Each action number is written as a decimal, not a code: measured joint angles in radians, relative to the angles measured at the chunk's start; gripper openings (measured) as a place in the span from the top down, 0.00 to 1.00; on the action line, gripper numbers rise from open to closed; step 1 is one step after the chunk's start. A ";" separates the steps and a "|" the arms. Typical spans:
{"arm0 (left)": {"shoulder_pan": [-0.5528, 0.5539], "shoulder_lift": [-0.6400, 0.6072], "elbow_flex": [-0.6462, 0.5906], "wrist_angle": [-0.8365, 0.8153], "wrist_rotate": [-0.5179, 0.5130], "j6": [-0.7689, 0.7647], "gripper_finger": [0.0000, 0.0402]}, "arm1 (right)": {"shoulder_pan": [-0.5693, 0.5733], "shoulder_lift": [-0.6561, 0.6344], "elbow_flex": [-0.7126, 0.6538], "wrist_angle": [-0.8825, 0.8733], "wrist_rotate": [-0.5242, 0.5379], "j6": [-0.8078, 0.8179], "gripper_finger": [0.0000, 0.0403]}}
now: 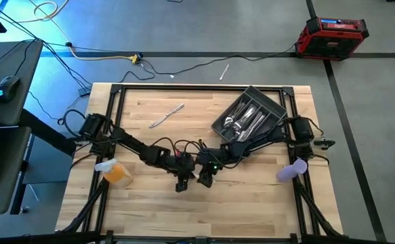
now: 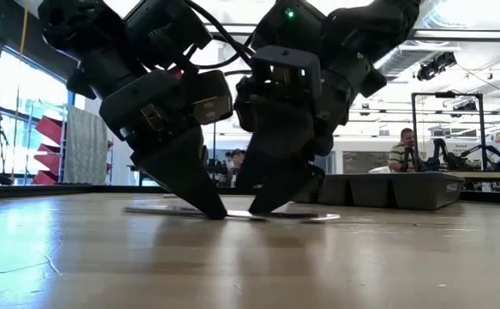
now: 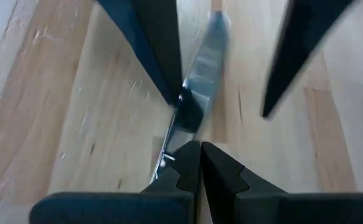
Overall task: Sort silverware
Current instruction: Put the knife in the silverware tray
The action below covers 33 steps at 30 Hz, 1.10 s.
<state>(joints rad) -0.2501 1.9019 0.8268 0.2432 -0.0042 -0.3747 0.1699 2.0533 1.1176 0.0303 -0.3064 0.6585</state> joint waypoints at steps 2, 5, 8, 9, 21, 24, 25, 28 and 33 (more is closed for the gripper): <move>-0.003 0.012 0.000 0.016 -0.034 -0.018 1.00 | 0.002 0.014 -0.001 0.024 -0.007 0.012 0.47; -0.002 0.016 -0.001 0.023 -0.038 -0.023 1.00 | 0.003 0.023 -0.002 0.029 0.008 0.023 0.47; -0.002 0.018 -0.002 0.044 -0.040 -0.023 1.00 | 0.006 0.023 -0.001 0.029 0.061 0.035 0.47; -0.002 0.020 -0.003 0.056 -0.041 -0.019 1.00 | 0.007 0.023 -0.001 0.031 0.083 0.046 0.47; -0.004 0.015 -0.006 0.109 -0.108 0.013 1.00 | 0.018 0.023 -0.002 0.007 0.153 -0.078 0.66; -0.004 -0.009 -0.006 0.089 -0.116 0.037 1.00 | 0.021 0.023 0.000 -0.014 0.164 -0.114 0.77; -0.004 -0.021 -0.006 0.073 -0.119 0.042 1.00 | 0.021 0.023 0.001 -0.026 0.166 -0.124 0.82; 0.003 -0.071 -0.001 0.032 -0.173 0.072 1.00 | 0.015 0.024 0.004 -0.068 0.158 -0.140 0.95; -0.005 -0.142 0.005 0.003 -0.147 0.130 1.00 | 0.007 0.026 0.007 -0.070 0.149 -0.132 0.99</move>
<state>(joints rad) -0.2546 1.7595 0.8316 0.2460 -0.1517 -0.2446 0.1768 2.0789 1.1248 -0.0399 -0.1570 0.5266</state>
